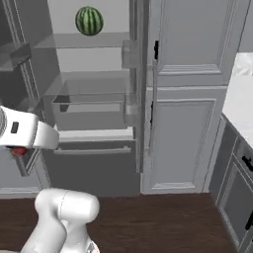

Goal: Take the strawberry from the fridge and place it on top of the pancake, located on the dining counter.

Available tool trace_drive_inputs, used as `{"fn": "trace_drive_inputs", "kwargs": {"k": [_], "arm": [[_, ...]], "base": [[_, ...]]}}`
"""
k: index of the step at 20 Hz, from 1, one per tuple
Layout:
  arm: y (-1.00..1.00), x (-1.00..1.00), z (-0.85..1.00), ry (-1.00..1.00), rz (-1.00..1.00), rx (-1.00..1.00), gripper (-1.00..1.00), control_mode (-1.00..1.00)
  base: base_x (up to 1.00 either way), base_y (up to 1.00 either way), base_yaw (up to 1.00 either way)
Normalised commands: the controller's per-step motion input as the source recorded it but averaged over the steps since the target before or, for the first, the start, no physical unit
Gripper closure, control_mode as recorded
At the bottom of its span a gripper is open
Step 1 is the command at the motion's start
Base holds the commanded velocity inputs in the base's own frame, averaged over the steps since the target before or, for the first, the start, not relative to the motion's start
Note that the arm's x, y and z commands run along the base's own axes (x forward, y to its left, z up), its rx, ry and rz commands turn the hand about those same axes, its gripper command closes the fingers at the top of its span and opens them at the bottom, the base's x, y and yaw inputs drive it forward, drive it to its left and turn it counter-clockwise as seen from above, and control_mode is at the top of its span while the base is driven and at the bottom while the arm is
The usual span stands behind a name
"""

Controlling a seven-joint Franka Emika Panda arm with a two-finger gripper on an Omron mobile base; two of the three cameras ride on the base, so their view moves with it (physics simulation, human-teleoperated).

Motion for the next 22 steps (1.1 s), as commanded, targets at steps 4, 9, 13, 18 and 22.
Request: {"fn": "trace_drive_inputs", "kwargs": {"k": [4, 9, 13, 18, 22], "arm": [[0.00, 0.00, 0.00, 0.00, 0.00, 0.00, 1.00, 1.00], [0.00, 0.00, 0.00, 0.00, 0.00, 0.00, 1.00, 1.00], [0.00, 0.00, 0.00, 0.00, 0.00, 0.00, 1.00, 1.00], [0.00, 0.00, 0.00, 0.00, 0.00, 0.00, 1.00, 1.00], [0.00, 0.00, 0.00, 0.00, 0.00, 0.00, 1.00, 1.00]], "base": [[0.00, 0.00, -1.00], [0.00, 0.00, -1.00], [0.00, 0.00, -1.00], [0.00, 0.00, -1.00], [0.00, 0.00, -1.00]]}}
